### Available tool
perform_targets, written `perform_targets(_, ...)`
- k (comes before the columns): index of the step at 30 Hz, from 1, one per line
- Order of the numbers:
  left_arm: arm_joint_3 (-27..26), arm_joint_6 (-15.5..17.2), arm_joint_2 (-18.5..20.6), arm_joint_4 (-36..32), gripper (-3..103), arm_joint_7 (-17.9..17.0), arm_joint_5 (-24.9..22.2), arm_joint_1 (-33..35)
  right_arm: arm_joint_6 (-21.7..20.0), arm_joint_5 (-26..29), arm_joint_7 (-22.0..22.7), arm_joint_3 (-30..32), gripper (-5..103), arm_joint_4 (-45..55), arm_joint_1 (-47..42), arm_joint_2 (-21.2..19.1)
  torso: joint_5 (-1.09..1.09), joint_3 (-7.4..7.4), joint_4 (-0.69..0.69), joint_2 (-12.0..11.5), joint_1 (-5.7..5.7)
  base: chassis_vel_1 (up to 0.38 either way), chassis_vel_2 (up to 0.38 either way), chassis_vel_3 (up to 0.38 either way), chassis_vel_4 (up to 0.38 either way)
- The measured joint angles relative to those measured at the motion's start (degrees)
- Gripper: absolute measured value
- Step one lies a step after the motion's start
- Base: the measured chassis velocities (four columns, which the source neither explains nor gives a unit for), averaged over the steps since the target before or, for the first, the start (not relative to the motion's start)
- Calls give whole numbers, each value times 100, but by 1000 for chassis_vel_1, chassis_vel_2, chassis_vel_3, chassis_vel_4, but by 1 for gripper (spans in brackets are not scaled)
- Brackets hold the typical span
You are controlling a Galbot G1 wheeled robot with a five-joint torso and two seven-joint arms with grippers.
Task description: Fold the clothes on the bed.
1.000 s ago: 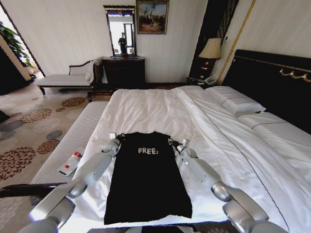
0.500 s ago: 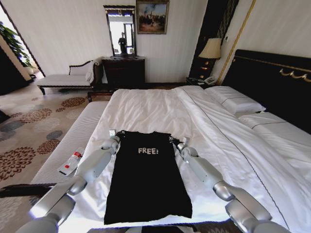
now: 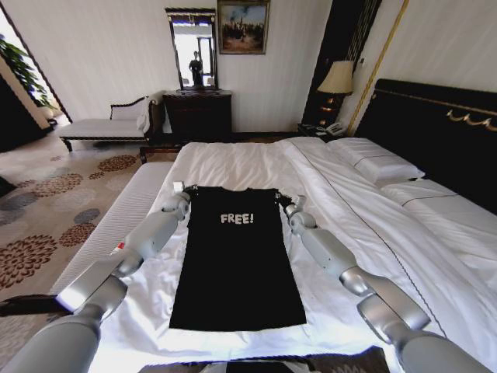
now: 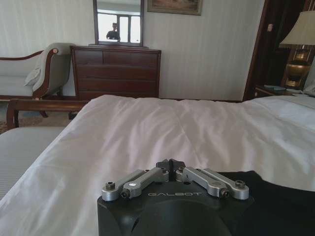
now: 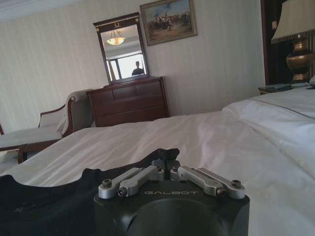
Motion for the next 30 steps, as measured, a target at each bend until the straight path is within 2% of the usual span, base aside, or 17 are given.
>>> perform_targets(2, 47, -4, -88, 105, 1, 43, -9, -122, 0, -1, 10, -25, 1, -31, 78, 26, 0, 0, 0, 0, 0, 0, 0, 0, 0)
perform_targets(4, 112, -59, -410, 548, 1, 163, 49, -476, 24, -5, 31, -71, 1, -308, 314, 184, 2, -1, -3, 1, -2, 0, 0, 0, 0)
perform_targets(8, 113, -127, -659, 932, 1, 257, 210, -640, 70, -15, 34, -105, 1, -666, 483, 344, 2, -1, -3, 1, -1, 0, 0, 0, 0)
perform_targets(12, 76, -139, -624, 775, 1, 241, 282, -511, 112, -85, 28, -119, 1, -731, 454, 373, 1, -1, -2, 1, 0, 0, 0, 0, 0)
perform_targets(16, -46, -138, -239, -68, 1, 44, 383, 184, 153, -405, 44, -19, 1, -291, 19, 255, 0, 0, 0, 0, -1, 0, 0, 0, 0)
perform_targets(17, -46, -138, -239, -68, 1, 44, 383, 184, 153, -405, 44, -19, 1, -291, 19, 255, 0, 0, 0, 0, -1, 0, 0, 0, 0)
perform_targets(21, -357, -151, -21, -780, 1, -192, 452, 734, 254, -783, 106, 127, 1, 214, -583, 87, 1, -1, 1, 1, -3, 0, 0, 0, 0)
perform_targets(22, -516, -177, 67, -1092, 1, -273, 490, 953, 340, -1022, 162, 193, 1, 438, -875, -5, 1, -2, -2, 1, -2, 0, 0, 0, 0)
perform_targets(23, -516, -177, 67, -1092, 1, -273, 490, 953, 340, -1022, 162, 193, 1, 438, -875, -5, 1, -2, -2, 1, -2, 0, 0, 0, 0)
perform_targets(27, -880, -339, 437, -2208, 1, -348, 681, 1795, 491, -1574, 307, 414, 1, 1183, -1564, -250, 1, -3, -5, 1, -3, 0, 0, 0, 0)
perform_targets(28, -880, -339, 437, -2208, 1, -348, 681, 1795, 491, -1574, 307, 414, 1, 1183, -1564, -250, 1, -3, -5, 1, -3, 0, 0, 0, 0)
perform_targets(30, -1020, -346, 590, -2697, 1, -435, 738, 2244, 533, -1724, 364, 521, 1, 1499, -1820, -341, -1, -2, -2, 1, -3, 0, 0, 0, 0)
